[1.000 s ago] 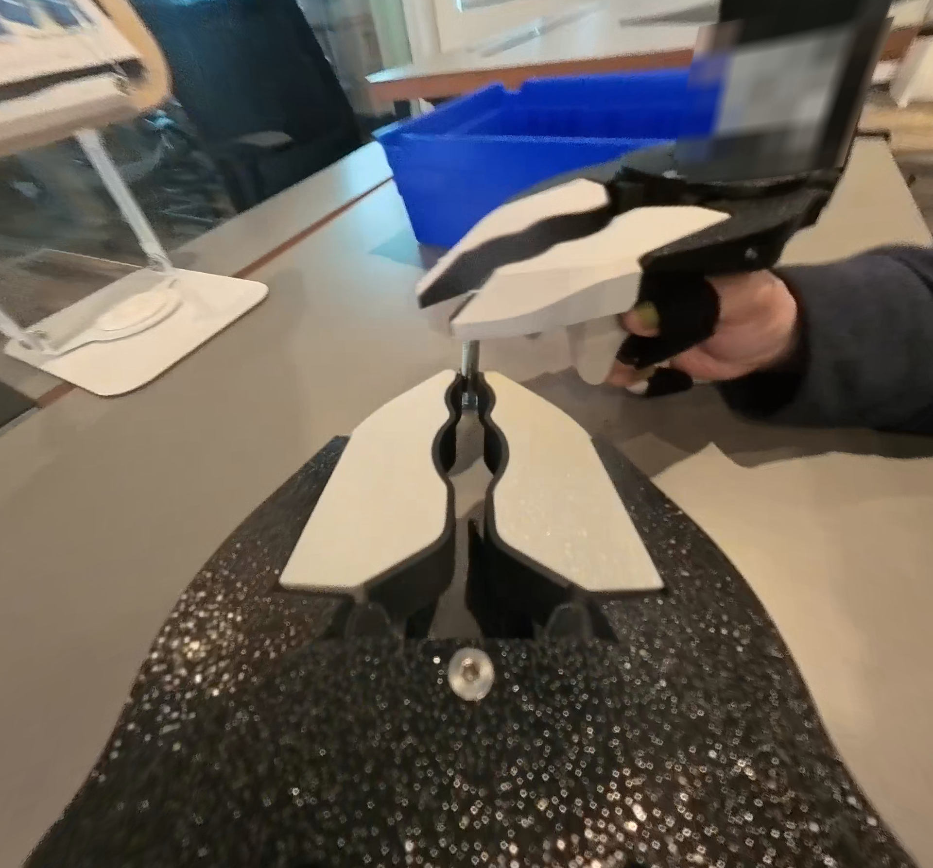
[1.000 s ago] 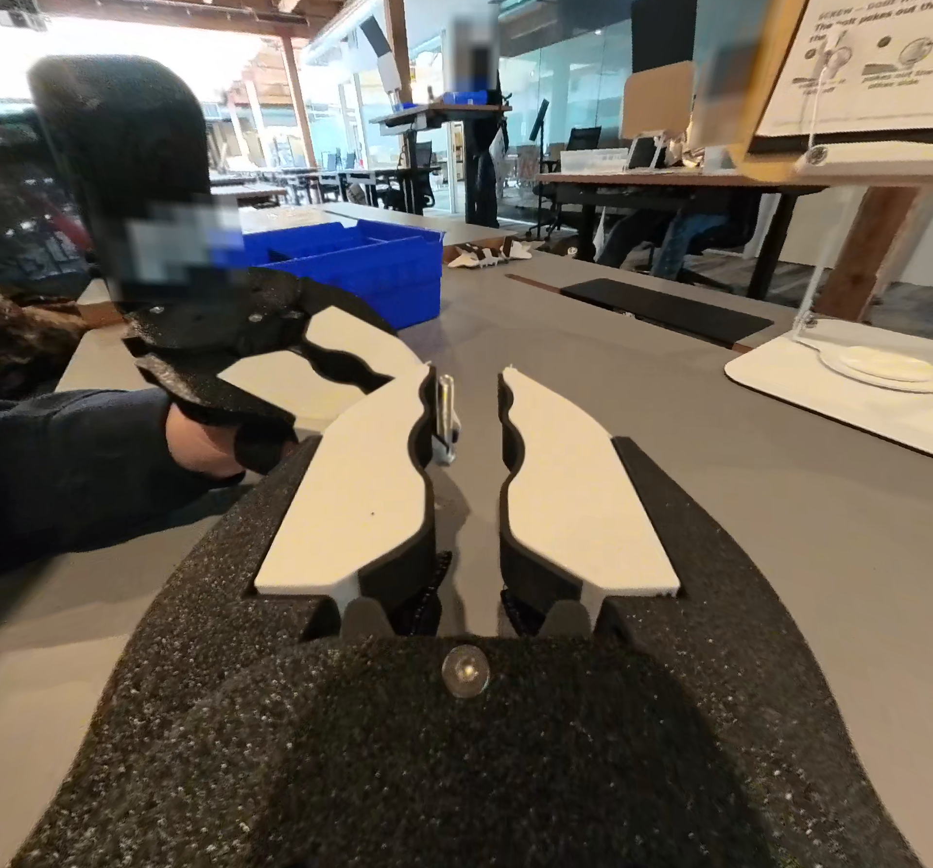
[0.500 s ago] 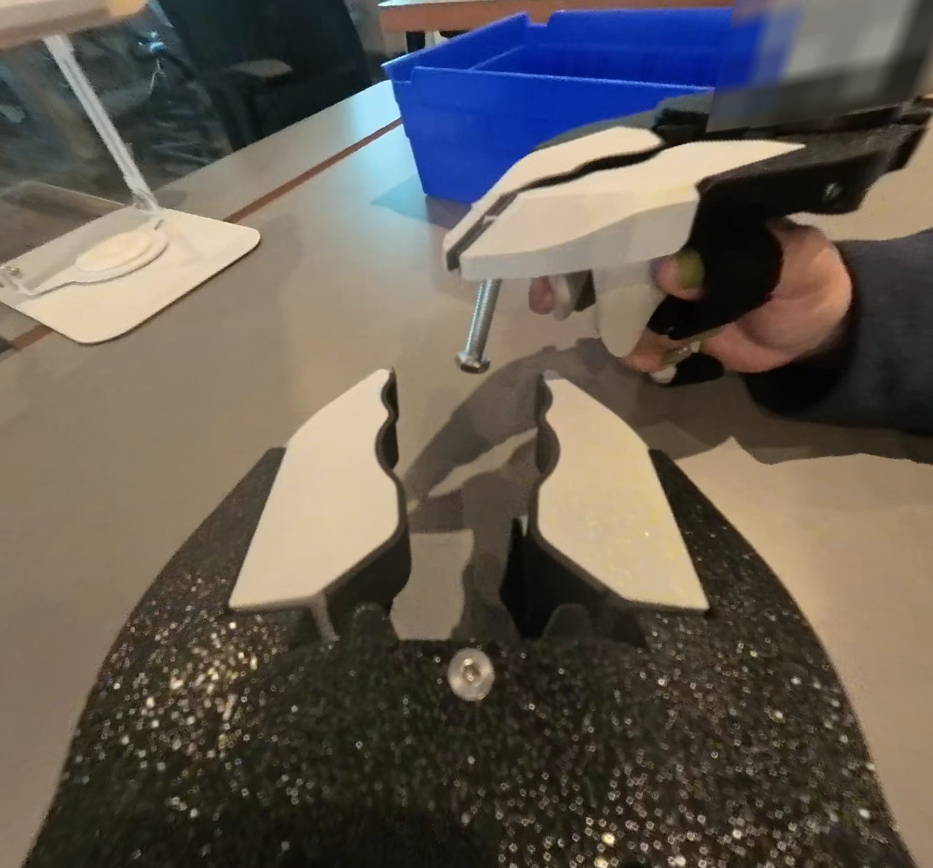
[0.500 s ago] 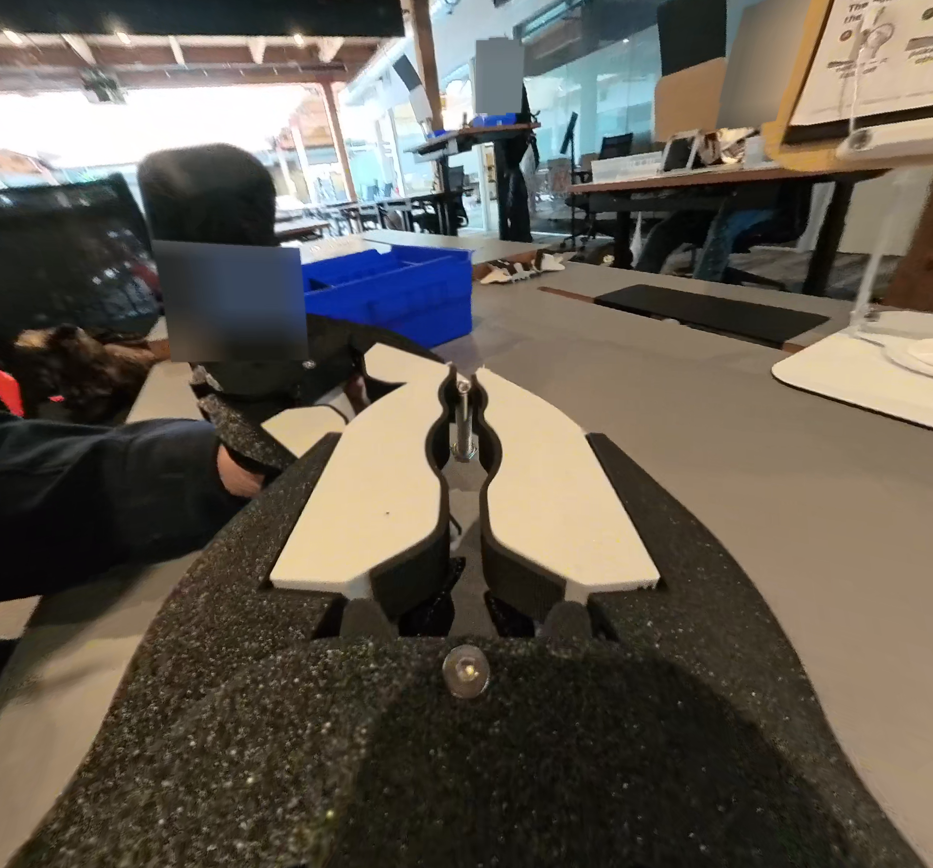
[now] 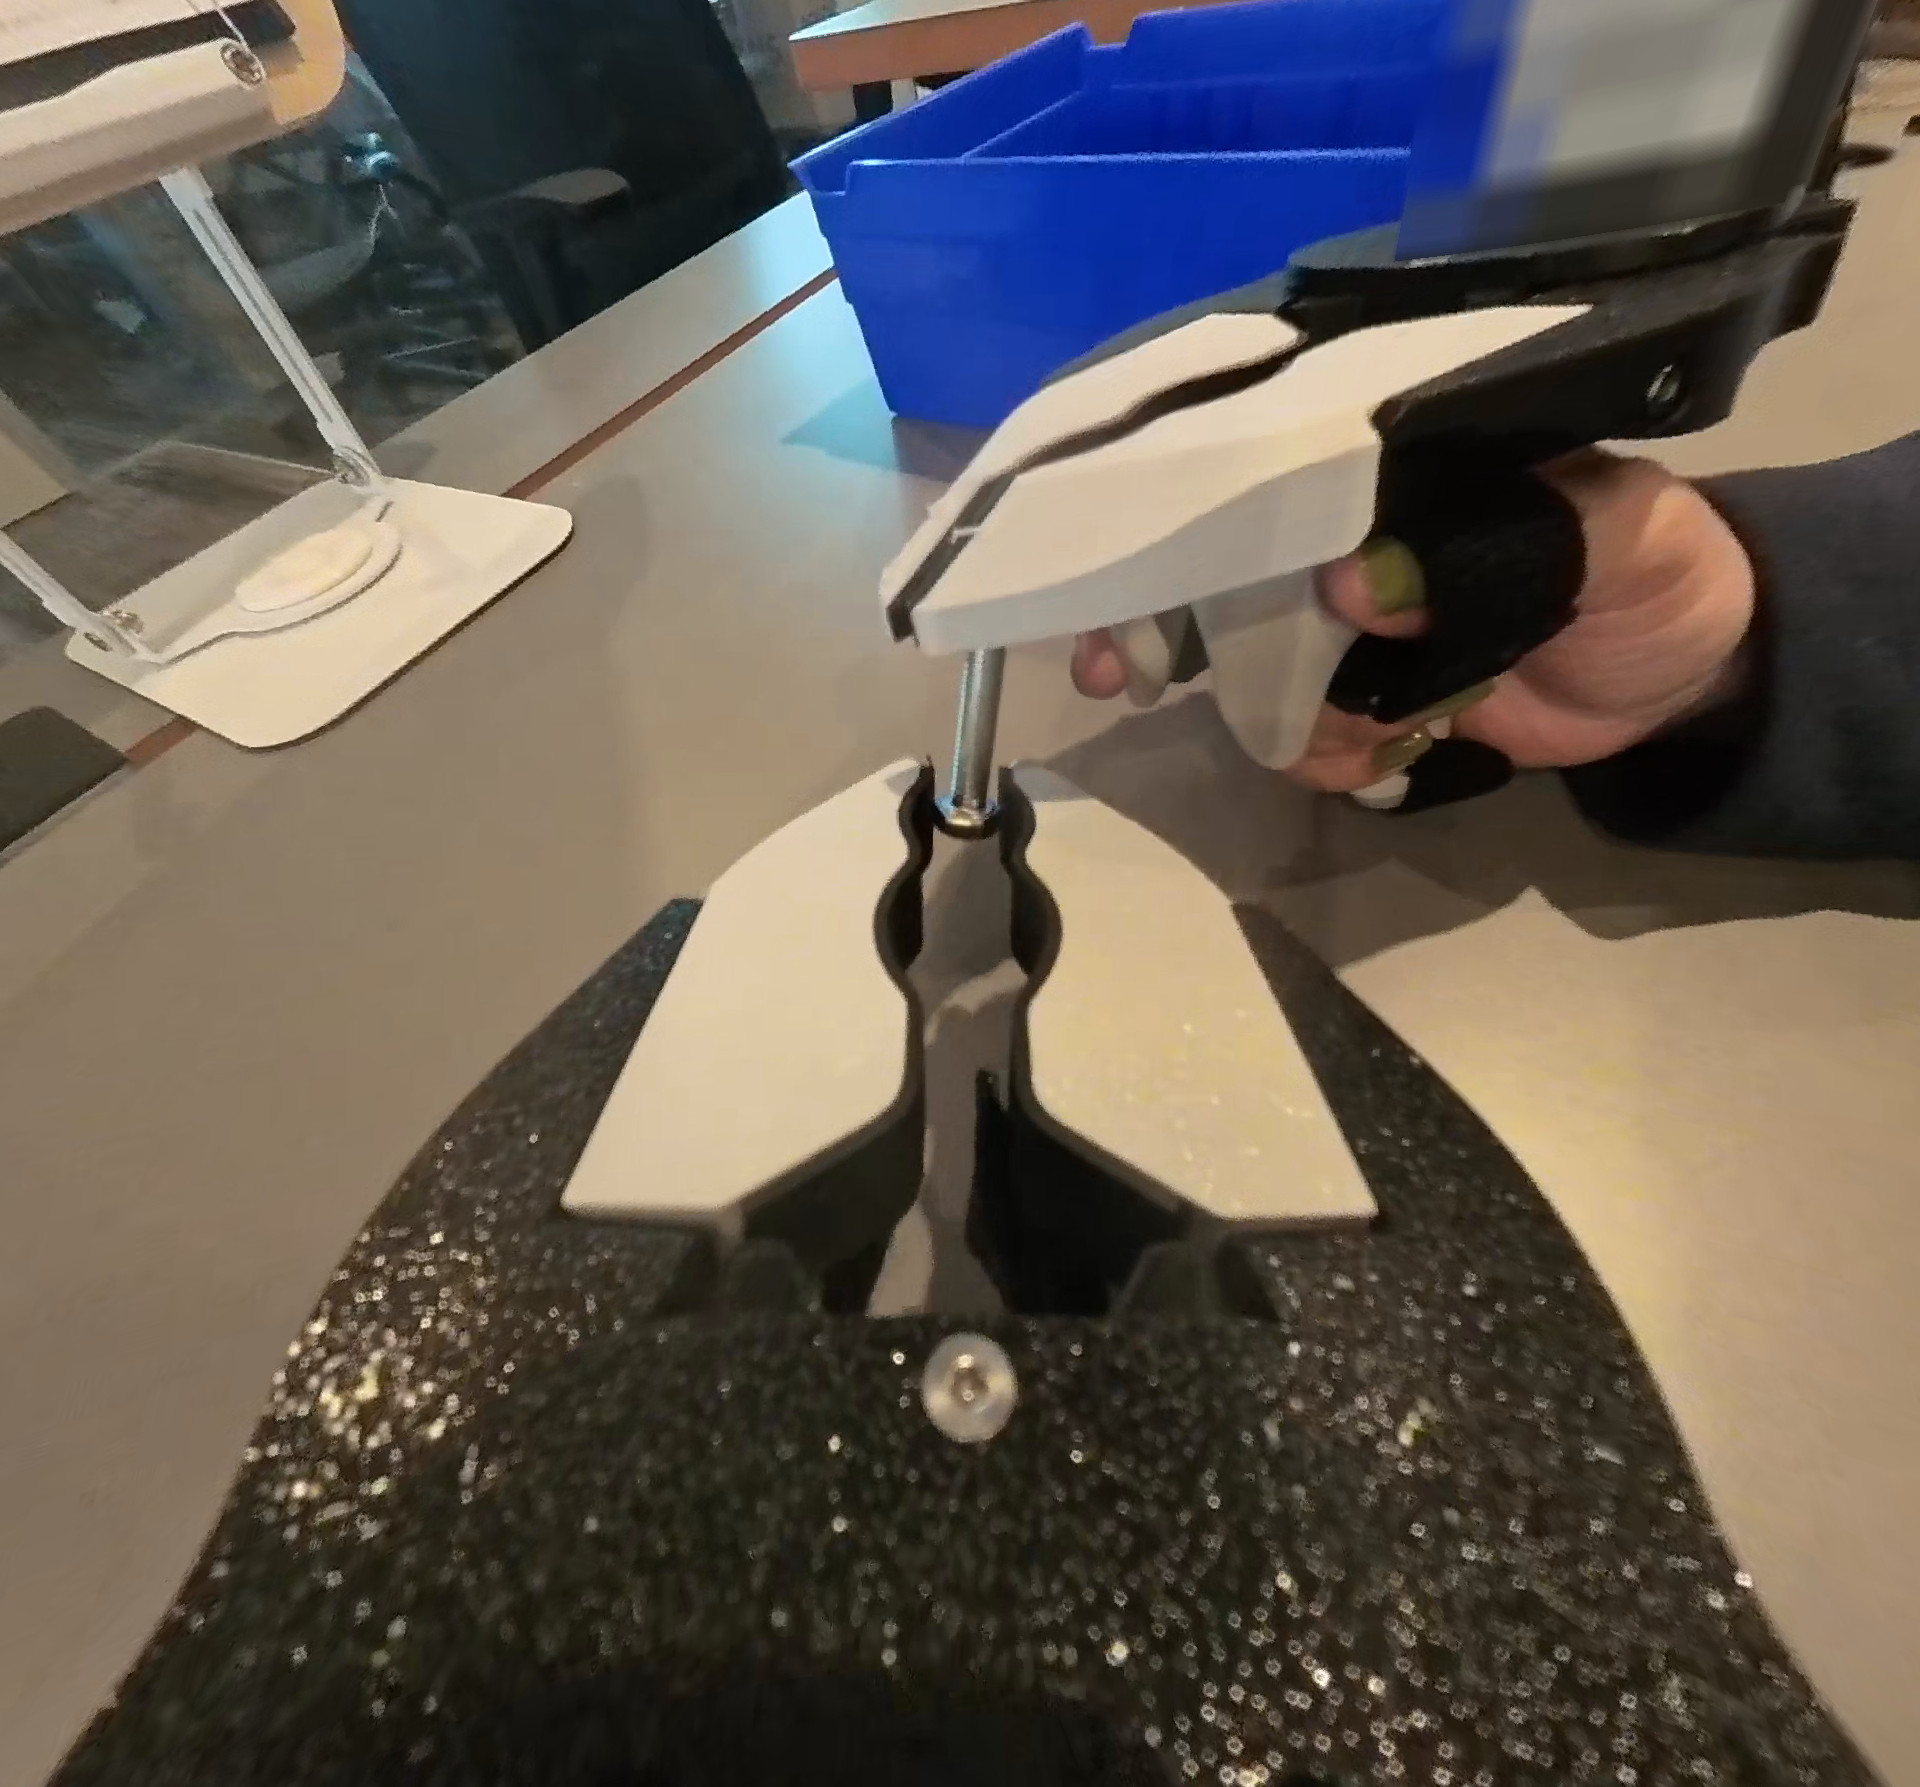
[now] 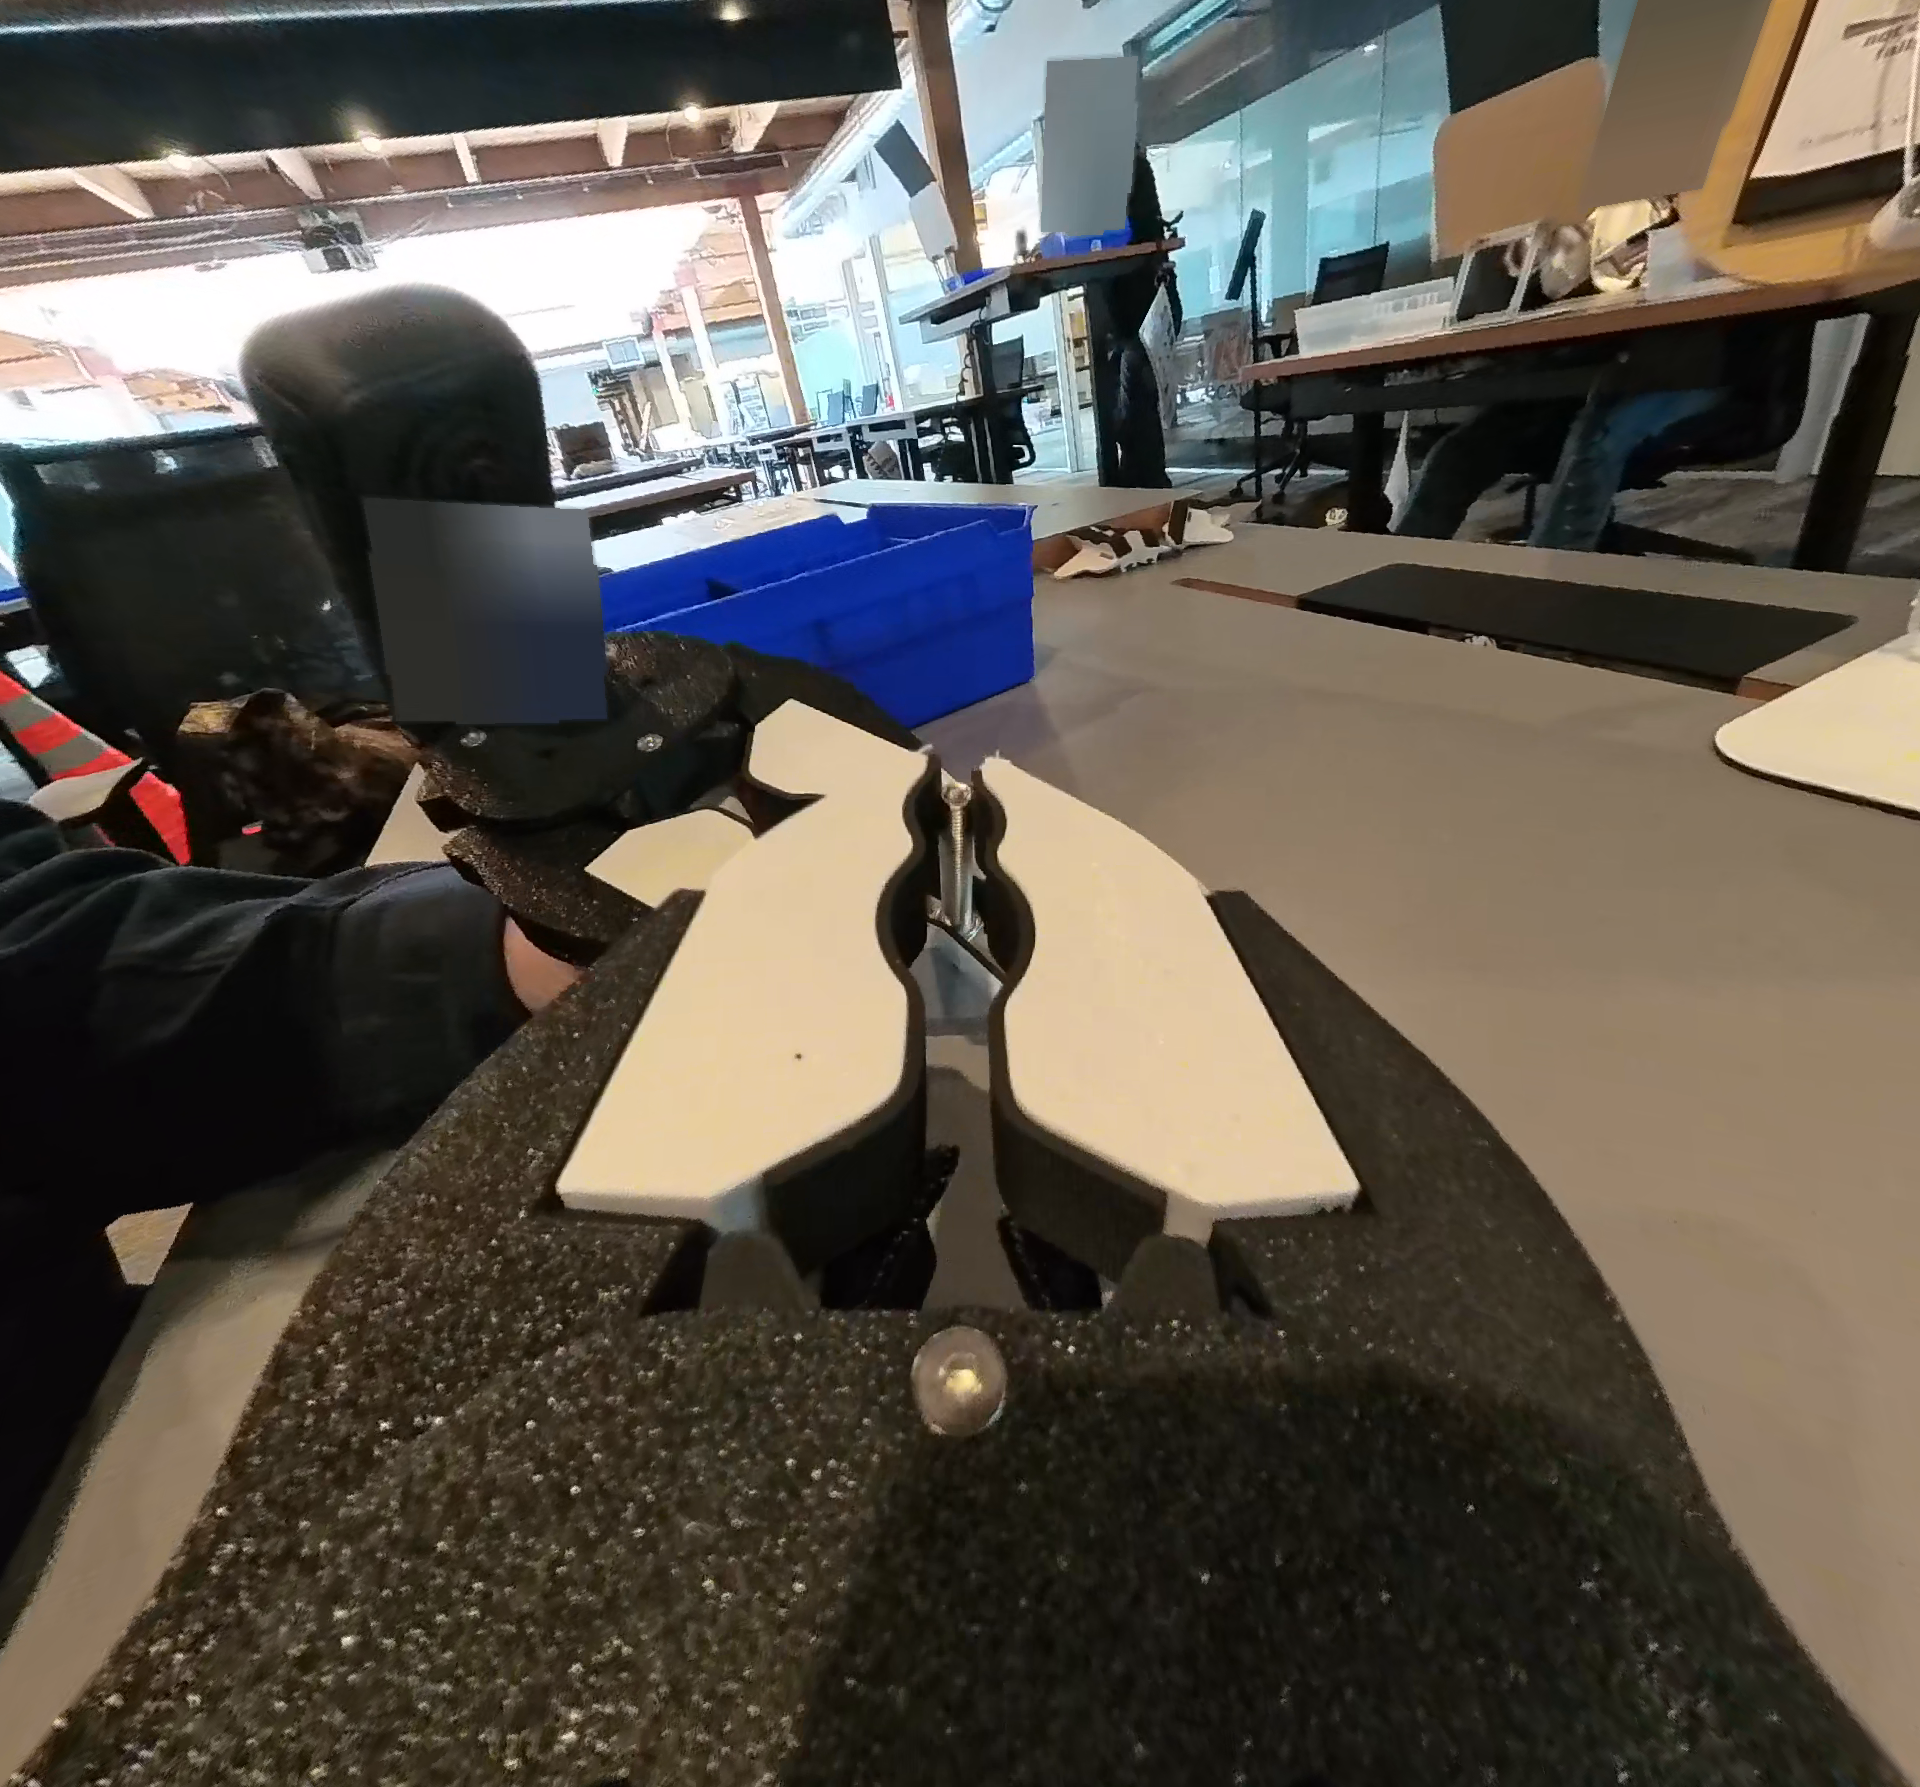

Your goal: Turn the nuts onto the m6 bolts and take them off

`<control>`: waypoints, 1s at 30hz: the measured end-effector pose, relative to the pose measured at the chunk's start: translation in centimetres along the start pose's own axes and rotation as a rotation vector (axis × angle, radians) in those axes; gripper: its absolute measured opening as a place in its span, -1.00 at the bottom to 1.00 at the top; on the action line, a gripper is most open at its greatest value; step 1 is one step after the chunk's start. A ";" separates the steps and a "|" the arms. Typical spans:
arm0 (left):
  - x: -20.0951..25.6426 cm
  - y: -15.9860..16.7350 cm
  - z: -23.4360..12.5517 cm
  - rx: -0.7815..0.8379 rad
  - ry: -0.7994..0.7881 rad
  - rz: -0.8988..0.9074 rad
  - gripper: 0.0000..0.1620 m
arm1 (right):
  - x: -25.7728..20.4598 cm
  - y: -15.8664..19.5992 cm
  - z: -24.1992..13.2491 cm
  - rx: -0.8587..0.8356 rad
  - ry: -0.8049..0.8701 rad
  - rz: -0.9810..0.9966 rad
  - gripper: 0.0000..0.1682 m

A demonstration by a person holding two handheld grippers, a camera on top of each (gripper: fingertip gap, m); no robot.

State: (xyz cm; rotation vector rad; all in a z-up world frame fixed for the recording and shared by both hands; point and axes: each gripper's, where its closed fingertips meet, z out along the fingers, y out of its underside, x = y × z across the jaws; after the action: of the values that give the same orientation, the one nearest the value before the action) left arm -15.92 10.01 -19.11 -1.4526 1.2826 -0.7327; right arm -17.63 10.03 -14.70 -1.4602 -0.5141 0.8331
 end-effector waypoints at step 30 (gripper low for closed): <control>-5.7 5.0 -1.4 -0.286 -0.253 -0.108 -0.87 | 3.2 0.4 -0.4 -0.042 0.290 -0.233 -0.76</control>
State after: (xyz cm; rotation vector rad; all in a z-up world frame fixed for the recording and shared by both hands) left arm -20.27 15.48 -22.38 -1.7945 1.1514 -0.4280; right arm -15.43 12.15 -15.71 -1.4953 -0.4719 0.4204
